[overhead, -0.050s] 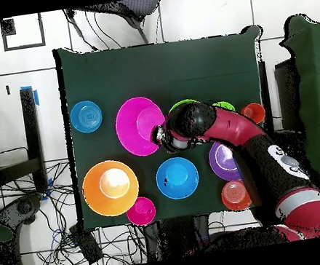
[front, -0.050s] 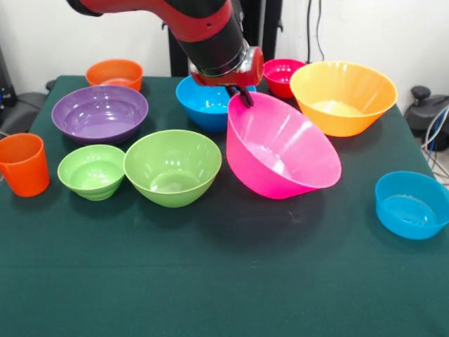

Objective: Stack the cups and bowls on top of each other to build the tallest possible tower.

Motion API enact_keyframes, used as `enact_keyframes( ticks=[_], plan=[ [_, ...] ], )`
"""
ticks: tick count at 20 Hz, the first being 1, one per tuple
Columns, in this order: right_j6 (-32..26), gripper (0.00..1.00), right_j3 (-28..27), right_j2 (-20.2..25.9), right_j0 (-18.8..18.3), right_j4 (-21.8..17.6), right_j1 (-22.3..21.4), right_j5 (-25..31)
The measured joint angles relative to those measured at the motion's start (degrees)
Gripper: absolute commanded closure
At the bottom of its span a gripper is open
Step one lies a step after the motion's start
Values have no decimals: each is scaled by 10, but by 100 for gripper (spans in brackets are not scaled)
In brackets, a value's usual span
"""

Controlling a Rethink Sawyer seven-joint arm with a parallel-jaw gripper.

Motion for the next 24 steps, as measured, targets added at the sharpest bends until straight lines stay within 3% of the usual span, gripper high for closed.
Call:
enact_keyframes(
  ticks=[10,24],
  plan=[
    [0,100,-20,3,-2,67,0,61],
    [0,100,-51,20,-25,81,15,135]
  ],
)
